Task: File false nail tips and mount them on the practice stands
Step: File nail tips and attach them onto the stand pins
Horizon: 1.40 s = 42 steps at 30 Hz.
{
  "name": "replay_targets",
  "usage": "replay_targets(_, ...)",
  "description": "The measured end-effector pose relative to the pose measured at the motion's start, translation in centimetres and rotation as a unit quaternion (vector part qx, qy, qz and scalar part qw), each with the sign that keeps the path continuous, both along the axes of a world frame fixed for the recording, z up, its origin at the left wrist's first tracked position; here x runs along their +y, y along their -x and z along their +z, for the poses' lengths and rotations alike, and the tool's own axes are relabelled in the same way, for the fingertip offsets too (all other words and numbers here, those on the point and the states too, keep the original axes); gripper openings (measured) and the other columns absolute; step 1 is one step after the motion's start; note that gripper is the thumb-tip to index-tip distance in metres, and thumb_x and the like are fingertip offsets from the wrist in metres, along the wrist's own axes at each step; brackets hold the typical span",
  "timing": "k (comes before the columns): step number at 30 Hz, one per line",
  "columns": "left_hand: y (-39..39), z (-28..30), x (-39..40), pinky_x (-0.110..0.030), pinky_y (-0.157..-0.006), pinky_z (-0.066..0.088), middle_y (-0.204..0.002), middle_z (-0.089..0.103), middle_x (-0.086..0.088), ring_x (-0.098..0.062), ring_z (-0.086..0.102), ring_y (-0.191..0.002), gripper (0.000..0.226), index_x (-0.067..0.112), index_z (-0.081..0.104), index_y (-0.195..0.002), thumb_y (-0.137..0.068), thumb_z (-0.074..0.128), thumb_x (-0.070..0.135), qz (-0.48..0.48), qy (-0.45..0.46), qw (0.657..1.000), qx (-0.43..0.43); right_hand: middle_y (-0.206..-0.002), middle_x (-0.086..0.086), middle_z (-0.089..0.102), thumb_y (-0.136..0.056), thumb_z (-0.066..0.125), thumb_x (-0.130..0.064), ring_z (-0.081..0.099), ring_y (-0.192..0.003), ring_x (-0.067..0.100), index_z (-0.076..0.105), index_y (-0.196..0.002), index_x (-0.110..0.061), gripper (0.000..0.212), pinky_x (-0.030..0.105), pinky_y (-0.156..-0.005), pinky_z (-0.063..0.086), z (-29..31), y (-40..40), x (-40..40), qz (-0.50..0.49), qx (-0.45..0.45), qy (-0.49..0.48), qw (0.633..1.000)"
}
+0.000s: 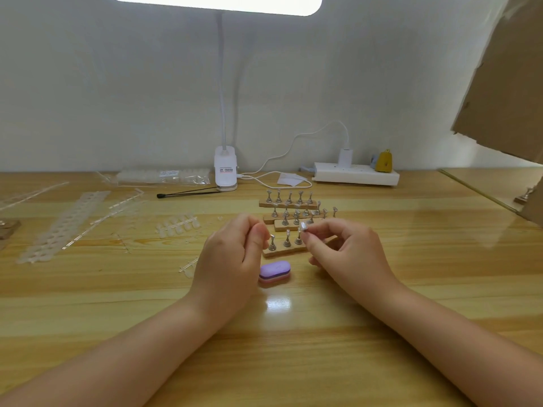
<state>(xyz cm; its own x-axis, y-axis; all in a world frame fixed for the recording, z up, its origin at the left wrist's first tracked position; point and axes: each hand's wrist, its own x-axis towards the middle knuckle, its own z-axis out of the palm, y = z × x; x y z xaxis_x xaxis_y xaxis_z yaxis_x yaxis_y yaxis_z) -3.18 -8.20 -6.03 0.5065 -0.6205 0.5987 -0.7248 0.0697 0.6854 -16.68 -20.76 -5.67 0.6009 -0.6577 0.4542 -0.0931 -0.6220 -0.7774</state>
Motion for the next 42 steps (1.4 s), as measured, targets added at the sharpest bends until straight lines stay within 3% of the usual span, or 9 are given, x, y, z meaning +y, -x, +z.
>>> replay_targets(8,0.0,-0.2,-0.2,-0.03,-0.064,0.032,-0.056,0.05,0.008,-0.014,0.05,-0.056,0.037,0.017,0.05,-0.064,-0.094,0.037,0.035,-0.016,-0.025,0.999,-0.045,-0.055,-0.015,0.056,-0.085,0.07,-0.029,0.051,-0.055,0.002,0.074,-0.078,-0.028,0.008,0.017,-0.052,0.031,-0.7,-0.9,-1.4,-0.108,0.096,0.086,0.986)
replay_targets(14,0.2,-0.1,-0.2,-0.036,-0.063,0.04,-0.057,0.054,-0.001,-0.022,0.052,-0.058,0.036,0.016,0.051,-0.064,-0.094,0.039,0.033,-0.02,-0.031,0.998,-0.06,-0.087,-0.008,0.074,-0.091,0.061,-0.037,0.064,-0.085,0.012,0.076,-0.098,-0.026,0.02,0.029,-0.071,0.05,-0.8,-1.3,-1.8,-0.119,0.188,0.126,0.967)
replay_targets(23,0.4,0.1,-0.1,-0.039,-0.074,0.046,-0.071,0.058,0.014,-0.007,0.056,-0.068,0.011,0.024,0.059,-0.08,-0.091,0.061,0.022,0.006,-0.042,0.994,-0.099,-0.085,-0.006,0.075,-0.091,0.061,-0.03,0.065,-0.077,0.01,0.078,-0.093,-0.022,0.018,0.025,-0.068,0.05,-0.7,-1.1,-1.7,-0.112,0.199,0.145,0.963)
replay_targets(29,-0.3,0.5,0.0,-0.036,-0.076,0.043,-0.053,0.053,0.011,-0.009,0.048,-0.049,0.029,0.021,0.054,-0.063,-0.081,0.073,0.035,0.015,-0.045,0.981,-0.186,-0.082,-0.006,0.074,-0.091,0.06,-0.028,0.065,-0.075,0.01,0.077,-0.098,-0.023,0.019,0.028,-0.069,0.053,-0.5,-0.9,-1.6,-0.109,0.206,0.141,0.962)
replay_targets(32,-0.7,1.8,0.5,-0.037,-0.074,0.046,-0.044,0.041,0.013,-0.005,0.041,-0.043,0.046,0.025,0.043,-0.055,-0.085,0.057,0.055,0.026,-0.045,0.972,-0.23,-0.074,-0.005,0.071,-0.091,0.059,-0.026,0.063,-0.069,0.011,0.076,-0.099,-0.021,0.019,0.027,-0.065,0.051,-0.6,-0.7,-1.3,-0.104,0.2,0.147,0.963)
replay_targets(35,-2.2,4.6,0.8,-0.032,-0.063,0.042,-0.052,0.051,0.007,-0.015,0.052,-0.052,0.061,0.02,0.051,-0.059,-0.089,0.03,0.068,0.121,-0.202,0.936,-0.262,-0.062,-0.008,0.062,-0.089,0.06,-0.021,0.059,-0.061,0.011,0.075,-0.088,-0.018,0.015,0.025,-0.059,0.047,-0.6,-0.2,-1.1,-0.1,0.178,0.15,0.967)
replay_targets(37,-4.1,6.3,1.2,-0.03,-0.065,0.044,-0.069,0.058,0.007,-0.016,0.056,-0.068,0.046,0.023,0.055,-0.069,-0.089,0.043,0.062,0.179,-0.352,0.882,-0.257,-0.06,-0.006,0.061,-0.088,0.061,-0.02,0.058,-0.059,0.011,0.073,-0.08,-0.016,0.015,0.026,-0.058,0.047,-0.5,0.0,-0.9,-0.096,0.167,0.157,0.969)
replay_targets(39,-5.7,7.3,1.9,-0.031,-0.075,0.052,-0.085,0.064,0.008,-0.015,0.06,-0.08,0.028,0.027,0.063,-0.079,-0.087,0.059,0.053,0.164,-0.484,0.835,-0.202,-0.06,-0.004,0.061,-0.088,0.061,-0.02,0.058,-0.058,0.012,0.072,-0.077,-0.015,0.017,0.028,-0.058,0.048,-0.5,0.1,-0.8,-0.094,0.16,0.158,0.97)
replay_targets(42,-6.7,7.0,2.5,-0.028,-0.076,0.052,-0.095,0.07,0.006,-0.013,0.065,-0.085,0.025,0.026,0.068,-0.088,-0.081,0.068,0.05,0.121,-0.561,0.806,-0.146,-0.062,-0.007,0.061,-0.088,0.06,-0.021,0.058,-0.06,0.009,0.071,-0.081,-0.017,0.014,0.028,-0.059,0.049,-0.4,0.1,-0.5,-0.086,0.156,0.147,0.973)
